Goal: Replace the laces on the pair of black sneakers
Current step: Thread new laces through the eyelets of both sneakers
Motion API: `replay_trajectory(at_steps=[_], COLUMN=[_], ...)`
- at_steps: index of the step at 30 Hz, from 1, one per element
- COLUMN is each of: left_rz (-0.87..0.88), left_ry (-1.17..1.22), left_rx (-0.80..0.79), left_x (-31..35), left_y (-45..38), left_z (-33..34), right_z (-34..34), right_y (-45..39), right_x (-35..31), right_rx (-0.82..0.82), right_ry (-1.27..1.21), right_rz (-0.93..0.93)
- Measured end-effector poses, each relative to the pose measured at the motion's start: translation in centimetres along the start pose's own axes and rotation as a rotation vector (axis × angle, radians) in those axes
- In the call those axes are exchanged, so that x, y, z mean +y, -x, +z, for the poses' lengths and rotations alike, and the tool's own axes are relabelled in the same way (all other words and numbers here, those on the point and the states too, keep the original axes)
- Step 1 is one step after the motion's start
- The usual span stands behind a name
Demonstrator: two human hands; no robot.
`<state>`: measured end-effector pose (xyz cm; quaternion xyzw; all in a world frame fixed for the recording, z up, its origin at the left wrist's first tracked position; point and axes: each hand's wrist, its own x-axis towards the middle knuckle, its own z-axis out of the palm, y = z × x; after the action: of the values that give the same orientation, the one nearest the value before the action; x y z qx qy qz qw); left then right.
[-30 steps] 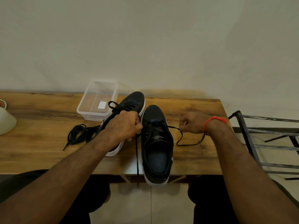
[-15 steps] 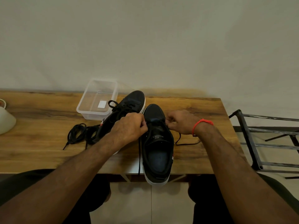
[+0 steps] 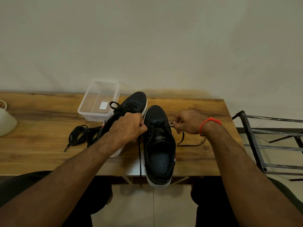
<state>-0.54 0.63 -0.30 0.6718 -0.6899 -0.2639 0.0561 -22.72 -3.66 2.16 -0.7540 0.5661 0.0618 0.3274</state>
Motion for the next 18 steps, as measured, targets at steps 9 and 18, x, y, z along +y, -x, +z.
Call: replay_trajectory(at_steps=[9,18], left_rz=[-0.016,0.019], left_ry=[0.227,1.071], left_rx=[-0.076,-0.106], left_x=[0.4,0.2], left_y=[0.0,1.2], left_z=[-1.6,-9.1], right_z=[-1.0,-5.7], right_y=[0.4,3.6], right_x=[0.5,0.1], right_rx=[0.048,0.155], right_ry=[-0.309,-1.403], right_rz=[0.043,-0.391])
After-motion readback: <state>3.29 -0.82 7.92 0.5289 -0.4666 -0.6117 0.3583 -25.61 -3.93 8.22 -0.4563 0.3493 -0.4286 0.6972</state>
